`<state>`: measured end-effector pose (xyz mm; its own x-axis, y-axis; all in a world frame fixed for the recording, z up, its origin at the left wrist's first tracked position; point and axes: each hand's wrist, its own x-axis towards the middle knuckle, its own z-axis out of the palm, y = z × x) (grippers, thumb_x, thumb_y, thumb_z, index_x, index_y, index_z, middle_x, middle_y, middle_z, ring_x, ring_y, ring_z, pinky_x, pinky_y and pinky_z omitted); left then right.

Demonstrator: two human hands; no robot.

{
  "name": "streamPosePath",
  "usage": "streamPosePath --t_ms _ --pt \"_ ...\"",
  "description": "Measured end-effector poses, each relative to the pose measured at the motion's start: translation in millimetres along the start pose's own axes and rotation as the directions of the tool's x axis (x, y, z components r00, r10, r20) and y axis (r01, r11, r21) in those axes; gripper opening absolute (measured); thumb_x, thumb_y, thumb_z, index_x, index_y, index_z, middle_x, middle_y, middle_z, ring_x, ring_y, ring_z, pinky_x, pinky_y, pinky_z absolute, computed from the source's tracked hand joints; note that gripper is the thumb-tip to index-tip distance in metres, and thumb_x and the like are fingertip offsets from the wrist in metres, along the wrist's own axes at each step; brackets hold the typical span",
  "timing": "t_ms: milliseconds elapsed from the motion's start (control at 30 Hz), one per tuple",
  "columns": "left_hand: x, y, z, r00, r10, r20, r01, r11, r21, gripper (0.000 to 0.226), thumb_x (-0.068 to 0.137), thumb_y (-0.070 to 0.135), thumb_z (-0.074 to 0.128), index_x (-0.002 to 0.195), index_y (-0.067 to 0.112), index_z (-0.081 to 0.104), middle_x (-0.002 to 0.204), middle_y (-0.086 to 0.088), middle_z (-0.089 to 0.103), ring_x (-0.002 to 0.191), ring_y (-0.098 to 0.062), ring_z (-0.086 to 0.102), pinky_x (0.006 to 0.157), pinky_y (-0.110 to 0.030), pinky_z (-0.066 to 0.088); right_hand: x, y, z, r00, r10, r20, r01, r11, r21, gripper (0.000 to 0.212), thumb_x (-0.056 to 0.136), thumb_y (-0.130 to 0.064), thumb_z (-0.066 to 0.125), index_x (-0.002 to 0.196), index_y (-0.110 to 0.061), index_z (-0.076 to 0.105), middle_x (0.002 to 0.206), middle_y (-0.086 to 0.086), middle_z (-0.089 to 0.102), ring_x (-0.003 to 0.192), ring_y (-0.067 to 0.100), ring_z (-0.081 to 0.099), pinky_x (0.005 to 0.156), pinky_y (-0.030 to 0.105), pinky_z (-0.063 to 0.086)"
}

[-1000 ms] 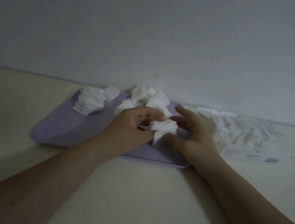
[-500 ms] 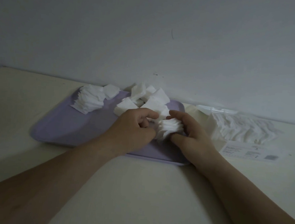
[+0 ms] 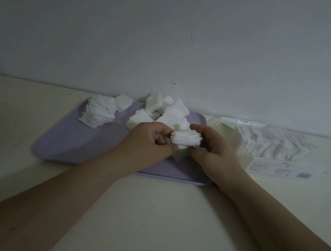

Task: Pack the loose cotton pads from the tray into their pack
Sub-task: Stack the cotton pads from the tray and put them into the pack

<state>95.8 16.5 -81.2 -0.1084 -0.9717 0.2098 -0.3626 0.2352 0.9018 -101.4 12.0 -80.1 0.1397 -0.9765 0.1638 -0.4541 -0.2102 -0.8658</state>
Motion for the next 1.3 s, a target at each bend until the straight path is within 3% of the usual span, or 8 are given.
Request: streamPosePath --t_ms 200,333,467,600,767,900,1133,1300 --pt "-0.8 3.4 1.1 1.0 0.001 0.021 0.0 1.0 -0.02 0.028 0.084 0.011 0.08 0.102 0.031 0.072 0.071 -0.012 0.064 0.064 -0.014 0.055 0.063 -0.014 0.044 -6.5 -12.6 1.3 0.998 0.042 0.039 -0.034 0.983 -0.182 0.067 0.089 -0.001 0.052 0.149 -0.029 0.043 0.109 -0.013 0.062 0.121 0.016 0.057 0.114 0.037 0.039" --pt "-2.8 6.3 3.5 0.998 0.026 0.051 -0.025 0.999 -0.027 0.034 0.084 0.008 0.074 0.104 0.035 0.071 0.093 -0.01 0.078 0.092 -0.033 0.072 0.09 -0.043 0.057 -11.3 -20.3 2.1 0.986 0.029 0.162 0.017 0.961 -0.277 0.076 0.088 -0.003 0.049 0.156 -0.03 0.028 0.099 -0.008 0.059 0.112 0.021 0.052 0.117 0.042 0.032" --pt "-2.7 6.2 -0.1 1.0 0.005 0.013 -0.004 0.999 -0.042 0.024 0.087 0.011 0.075 0.103 0.028 0.074 0.075 -0.003 0.072 0.07 -0.021 0.064 0.074 -0.035 0.052 -7.6 -8.2 2.0 0.995 -0.05 0.084 0.068 0.969 -0.236 0.07 0.087 -0.032 0.053 0.153 -0.043 0.034 0.124 0.0 0.068 0.123 0.027 0.058 0.11 0.045 0.044" --pt "-0.1 6.5 -2.3 0.994 -0.086 -0.075 0.078 0.993 -0.094 0.029 0.09 0.009 0.071 0.114 0.025 0.068 0.069 0.008 0.066 0.063 -0.008 0.058 0.066 -0.023 0.047 -2.5 -4.2 -5.0 0.993 -0.122 -0.004 0.121 0.989 -0.08 0.023 0.094 -0.032 0.068 0.117 -0.028 0.071 0.101 -0.009 0.075 0.097 0.008 0.07 0.092 0.036 0.056" --pt "-2.7 16.5 -7.8 0.976 -0.171 -0.132 0.137 0.963 -0.233 0.011 0.094 0.011 0.063 0.085 0.007 0.067 0.069 -0.007 0.066 0.051 -0.011 0.055 0.047 -0.016 0.042 -0.1 -6.0 -7.1 0.991 -0.072 -0.116 0.093 0.978 0.189 0.005 0.094 -0.014 0.068 0.096 -0.017 0.072 0.082 -0.002 0.074 0.073 0.008 0.065 0.069 0.027 0.049" --pt "-8.0 15.9 0.0 0.995 -0.095 -0.043 0.093 0.994 -0.053 0.042 0.089 0.038 0.075 0.077 -0.002 0.066 0.062 -0.008 0.063 0.052 -0.011 0.054 0.05 -0.017 0.044 0.6 -2.6 -3.1 0.99 -0.079 -0.118 0.102 0.974 0.2 0.012 0.093 -0.019 0.07 0.106 -0.018 0.07 0.092 0.001 0.078 0.083 0.017 0.074 0.077 0.041 0.06" --pt "-6.8 13.0 -1.2 0.996 -0.056 -0.073 0.046 0.991 -0.128 0.02 0.091 0.019 0.076 0.082 0.002 0.07 0.068 0.0 0.074 0.055 -0.003 0.062 0.057 -0.014 0.048 2.9 -2.5 -1.5 0.986 -0.155 -0.065 0.167 0.954 0.251 0.036 0.091 -0.031 0.06 0.126 -0.029 0.068 0.112 -0.007 0.076 0.101 0.013 0.073 0.101 0.047 0.055" --pt "-6.7 12.2 -0.7 0.996 -0.077 -0.046 0.073 0.994 -0.083 0.024 0.082 0.035 0.083 0.077 0.013 0.073 0.078 -0.014 0.075 0.06 -0.012 0.061 0.059 -0.022 0.05 4.4 -1.3 -3.2 0.983 -0.166 -0.085 0.183 0.94 0.286 0.036 0.093 -0.024 0.058 0.128 -0.021 0.068 0.117 -0.001 0.076 0.108 0.021 0.072 0.101 0.051 0.055"
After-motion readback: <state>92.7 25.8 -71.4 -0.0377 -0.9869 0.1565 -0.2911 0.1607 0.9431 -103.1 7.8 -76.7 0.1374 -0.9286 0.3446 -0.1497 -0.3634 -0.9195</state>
